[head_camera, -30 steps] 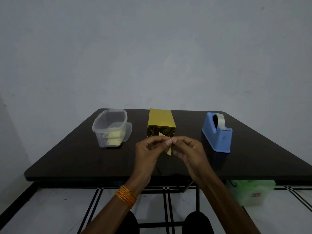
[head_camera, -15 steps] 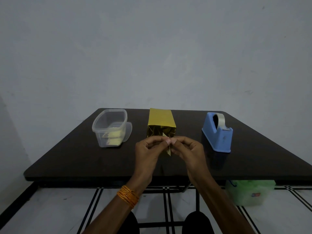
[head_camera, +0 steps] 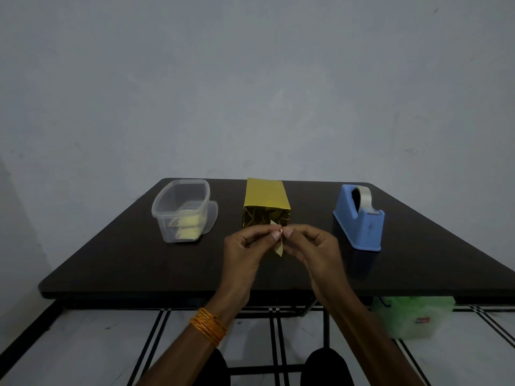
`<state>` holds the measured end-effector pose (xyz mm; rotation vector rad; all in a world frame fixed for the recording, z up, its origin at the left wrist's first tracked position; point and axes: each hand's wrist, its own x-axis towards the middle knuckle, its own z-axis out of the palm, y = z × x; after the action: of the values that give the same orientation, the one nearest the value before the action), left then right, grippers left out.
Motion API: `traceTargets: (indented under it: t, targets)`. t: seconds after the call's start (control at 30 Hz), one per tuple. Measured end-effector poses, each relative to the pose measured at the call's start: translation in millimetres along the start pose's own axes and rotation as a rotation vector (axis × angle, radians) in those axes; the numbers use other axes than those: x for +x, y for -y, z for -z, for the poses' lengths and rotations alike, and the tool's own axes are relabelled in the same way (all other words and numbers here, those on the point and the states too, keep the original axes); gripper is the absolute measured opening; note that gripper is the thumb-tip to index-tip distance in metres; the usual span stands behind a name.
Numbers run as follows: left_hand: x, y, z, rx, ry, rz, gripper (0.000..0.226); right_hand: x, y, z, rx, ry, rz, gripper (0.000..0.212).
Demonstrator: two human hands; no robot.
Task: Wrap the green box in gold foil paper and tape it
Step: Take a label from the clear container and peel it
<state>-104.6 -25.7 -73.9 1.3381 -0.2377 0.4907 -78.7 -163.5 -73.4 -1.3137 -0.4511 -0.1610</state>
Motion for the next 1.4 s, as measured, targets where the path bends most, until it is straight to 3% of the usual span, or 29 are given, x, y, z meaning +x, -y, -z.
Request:
traceTargets:
  t: [0.53, 0.7, 0.97, 1.4]
  targets:
    - [0.5, 1.6, -3.2, 0.053, 0.024, -0.021, 0.018, 2.5, 0.1, -0.4, -0.07, -0.061, -0.011, 0.011]
    - [-1.0, -1.5, -6.8, 0.044, 0.039, -0.019, 0.019, 2.9, -0.4, -2.4, -0.215, -0.055, 0.067, 0.012]
    - [0.1, -3.1, -8.0, 0.031, 0.023, 0.003, 0.019, 4.8, -4.6, -3.5, -0.254, -0.043, 0.107, 0.013]
    - [12.2, -9.5, 5.3, 0.03, -0.133, 0.04, 0.022, 10.1, -4.8, -5.5, -0.251, -0.13, 0.025, 0.012]
